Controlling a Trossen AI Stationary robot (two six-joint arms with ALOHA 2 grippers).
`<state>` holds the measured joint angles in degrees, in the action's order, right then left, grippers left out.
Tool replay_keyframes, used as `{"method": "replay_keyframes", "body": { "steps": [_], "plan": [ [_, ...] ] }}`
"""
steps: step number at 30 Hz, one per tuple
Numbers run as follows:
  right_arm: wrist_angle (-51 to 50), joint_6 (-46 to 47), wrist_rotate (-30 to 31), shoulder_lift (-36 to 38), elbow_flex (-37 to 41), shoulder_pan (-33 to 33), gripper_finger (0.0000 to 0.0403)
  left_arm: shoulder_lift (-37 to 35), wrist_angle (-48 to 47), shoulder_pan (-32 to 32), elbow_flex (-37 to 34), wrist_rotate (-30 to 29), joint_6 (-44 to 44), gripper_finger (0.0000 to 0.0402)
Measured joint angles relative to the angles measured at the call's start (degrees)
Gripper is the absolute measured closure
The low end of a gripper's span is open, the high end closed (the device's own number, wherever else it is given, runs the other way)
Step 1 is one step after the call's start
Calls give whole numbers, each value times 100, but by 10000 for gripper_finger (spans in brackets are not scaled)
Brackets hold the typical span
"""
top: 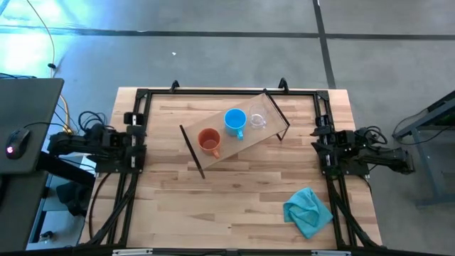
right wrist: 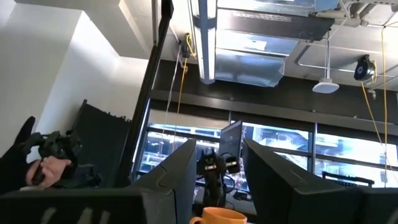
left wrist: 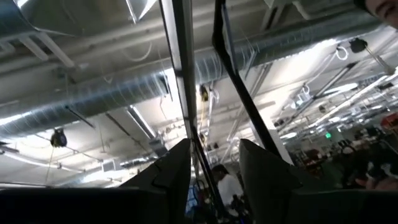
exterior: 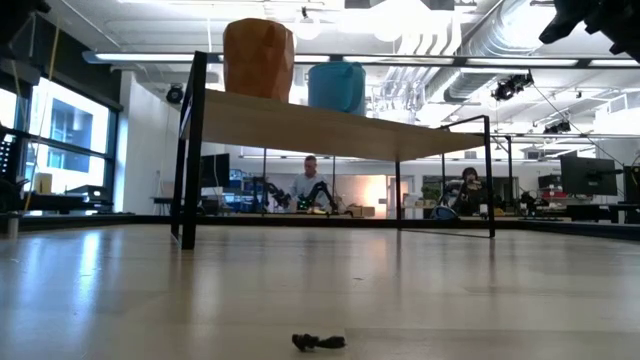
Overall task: Stack small to large cups/mugs on shelf
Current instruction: Return to Home Position
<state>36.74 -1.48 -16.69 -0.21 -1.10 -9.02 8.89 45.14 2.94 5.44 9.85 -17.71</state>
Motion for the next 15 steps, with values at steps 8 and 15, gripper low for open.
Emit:
{"method": "replay_keyframes", "body": {
  "steps": [8, 15],
  "plan": [
    [-10, 0, 0, 0, 0, 0, 279, -606, -23, 2, 31, -25, -85, 277],
    [-11, 0, 0, 0, 0, 0, 279, -855, -8, 2, 95, -219, -156, 277]
  ]
}}
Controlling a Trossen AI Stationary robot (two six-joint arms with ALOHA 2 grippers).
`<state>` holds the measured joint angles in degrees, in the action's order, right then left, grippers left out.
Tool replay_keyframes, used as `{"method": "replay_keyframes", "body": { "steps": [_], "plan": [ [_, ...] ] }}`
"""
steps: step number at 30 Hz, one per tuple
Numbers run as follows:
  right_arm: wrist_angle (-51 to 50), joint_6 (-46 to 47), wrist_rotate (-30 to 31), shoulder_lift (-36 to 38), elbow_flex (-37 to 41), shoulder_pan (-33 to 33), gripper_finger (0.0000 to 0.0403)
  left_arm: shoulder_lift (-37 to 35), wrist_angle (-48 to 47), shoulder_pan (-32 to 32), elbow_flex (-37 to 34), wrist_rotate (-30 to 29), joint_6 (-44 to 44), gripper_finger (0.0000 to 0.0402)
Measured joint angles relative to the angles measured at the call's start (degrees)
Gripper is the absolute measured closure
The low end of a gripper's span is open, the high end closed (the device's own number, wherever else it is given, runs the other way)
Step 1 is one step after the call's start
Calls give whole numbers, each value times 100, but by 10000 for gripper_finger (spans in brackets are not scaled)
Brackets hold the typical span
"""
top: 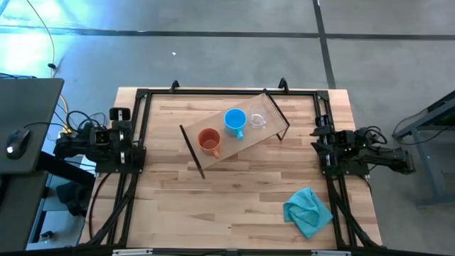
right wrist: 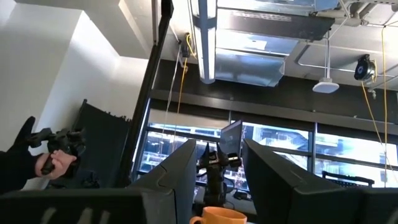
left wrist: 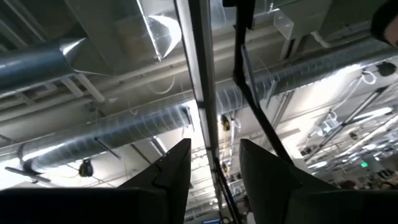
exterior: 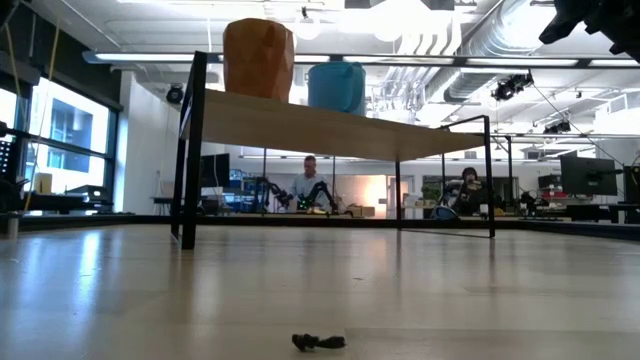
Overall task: Stack small to large cups/mugs on shelf
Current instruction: Return to Home Position
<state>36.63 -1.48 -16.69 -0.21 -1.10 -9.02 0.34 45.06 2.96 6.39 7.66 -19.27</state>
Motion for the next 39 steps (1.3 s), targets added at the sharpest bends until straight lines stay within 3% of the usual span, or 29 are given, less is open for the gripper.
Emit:
{"method": "replay_keyframes", "body": {
  "steps": [7, 20, 39],
  "plan": [
    [2, -25, 0, 0, 0, 0, 279, -4, -304, 0, 193, -87, 16, 277],
    [2, -24, 2, 2, 0, -2, 279, 2, -2365, 0, 223, -416, 624, 277],
    [69, -1, 2, 0, 0, -2, 279, 2, -3773, 0, 212, -396, 1043, 277]
  ]
}}
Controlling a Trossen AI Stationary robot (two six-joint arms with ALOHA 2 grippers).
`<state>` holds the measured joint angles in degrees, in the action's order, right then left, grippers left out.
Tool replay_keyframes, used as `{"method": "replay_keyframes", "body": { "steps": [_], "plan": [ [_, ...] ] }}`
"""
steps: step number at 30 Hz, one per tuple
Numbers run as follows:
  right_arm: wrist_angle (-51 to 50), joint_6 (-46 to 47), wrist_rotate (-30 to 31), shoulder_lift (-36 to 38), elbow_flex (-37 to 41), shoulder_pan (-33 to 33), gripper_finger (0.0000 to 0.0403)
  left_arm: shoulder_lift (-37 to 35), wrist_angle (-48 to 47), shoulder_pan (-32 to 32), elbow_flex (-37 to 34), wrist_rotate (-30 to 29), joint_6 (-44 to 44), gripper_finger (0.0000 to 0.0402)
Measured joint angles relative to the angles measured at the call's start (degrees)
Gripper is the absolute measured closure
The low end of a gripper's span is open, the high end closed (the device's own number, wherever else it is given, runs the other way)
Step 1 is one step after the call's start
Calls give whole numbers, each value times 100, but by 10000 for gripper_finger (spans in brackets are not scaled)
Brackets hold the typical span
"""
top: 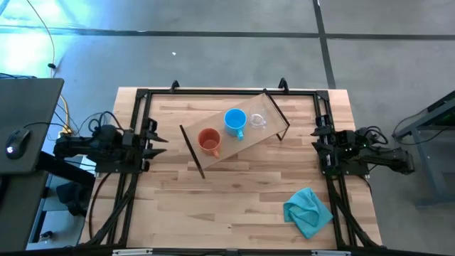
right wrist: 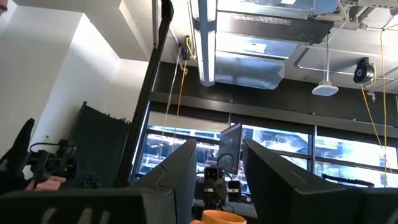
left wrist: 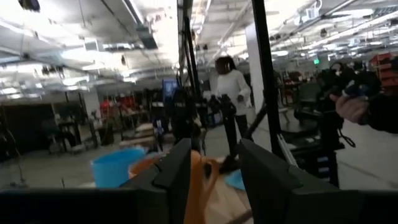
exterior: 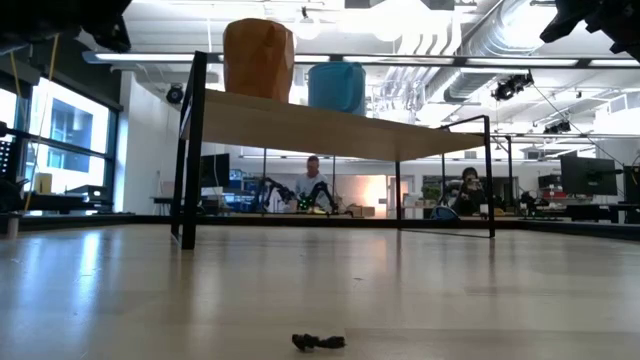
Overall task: Stack small to large cups/mugs on shelf
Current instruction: Return to Home Position
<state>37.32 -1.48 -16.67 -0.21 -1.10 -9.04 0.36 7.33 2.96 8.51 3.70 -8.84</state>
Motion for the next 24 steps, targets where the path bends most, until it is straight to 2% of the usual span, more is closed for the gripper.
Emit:
{"method": "replay_keyframes", "body": {
  "steps": [4, 10, 13, 24],
  "plan": [
    [0, 1, 0, 2, 0, 0, 279, -2, 146, 0, -150, 88, 11, 277],
    [18, 31, 2, 0, 0, 2, 279, 0, 1101, -2, -811, 97, 54, 277],
    [17, 151, 2, 2, 0, 0, 279, -2, 1216, 0, -788, 80, -53, 277],
    [-175, 280, 2, 2, 0, 0, 279, 0, 667, 0, -785, 208, 225, 277]
  ]
}}
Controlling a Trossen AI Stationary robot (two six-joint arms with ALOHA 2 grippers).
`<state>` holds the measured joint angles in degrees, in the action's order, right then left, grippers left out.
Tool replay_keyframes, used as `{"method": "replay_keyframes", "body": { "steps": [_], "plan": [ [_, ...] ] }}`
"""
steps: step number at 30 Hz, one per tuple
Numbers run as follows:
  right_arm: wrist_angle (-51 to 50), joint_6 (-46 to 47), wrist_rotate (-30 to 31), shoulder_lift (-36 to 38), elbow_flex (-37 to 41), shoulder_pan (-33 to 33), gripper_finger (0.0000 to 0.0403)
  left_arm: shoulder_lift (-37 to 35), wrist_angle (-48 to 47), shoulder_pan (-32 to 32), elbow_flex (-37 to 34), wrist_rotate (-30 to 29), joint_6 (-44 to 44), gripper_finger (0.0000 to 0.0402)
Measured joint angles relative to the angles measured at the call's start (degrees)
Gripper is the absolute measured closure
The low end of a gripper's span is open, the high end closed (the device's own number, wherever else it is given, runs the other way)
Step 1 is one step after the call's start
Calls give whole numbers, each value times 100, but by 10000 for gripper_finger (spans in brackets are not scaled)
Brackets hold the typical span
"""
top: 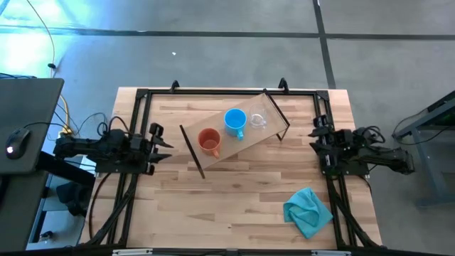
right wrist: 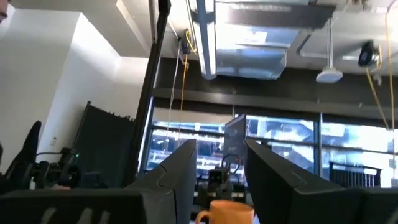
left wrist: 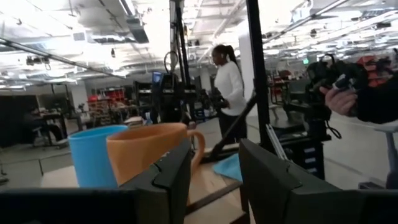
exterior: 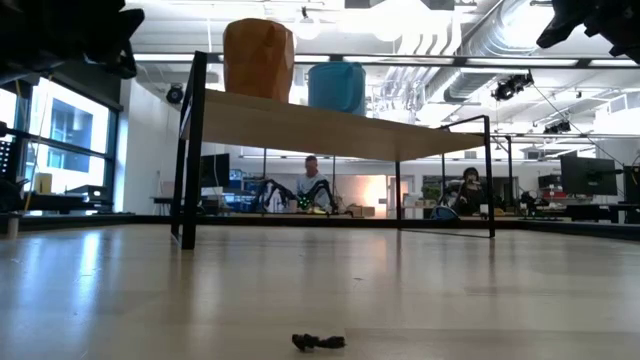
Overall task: Stack small to large cups/mugs on shelf
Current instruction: Return to Home Position
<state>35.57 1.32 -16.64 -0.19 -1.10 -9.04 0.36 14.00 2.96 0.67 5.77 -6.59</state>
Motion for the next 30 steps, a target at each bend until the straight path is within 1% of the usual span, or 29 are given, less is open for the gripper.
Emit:
{"method": "replay_keyframes", "body": {
  "steps": [6, 11, 14, 22, 30],
  "plan": [
    [-394, 368, -18, 0, 0, 0, 279, 0, -274, 0, 0, 19, -7, 277],
    [-574, 467, -444, 0, 0, 0, 279, 0, -464, 0, 0, 110, -9, 277],
    [-700, 633, -460, 0, 0, 0, 279, -2, -627, 0, 0, 99, 45, 277],
    [-940, 956, -492, 0, 0, 0, 279, 0, -1216, 0, 0, -131, 238, 277],
    [-944, 1342, -738, 0, 0, 0, 279, 0, -1364, 0, 0, -500, 131, 277]
  ]
}}
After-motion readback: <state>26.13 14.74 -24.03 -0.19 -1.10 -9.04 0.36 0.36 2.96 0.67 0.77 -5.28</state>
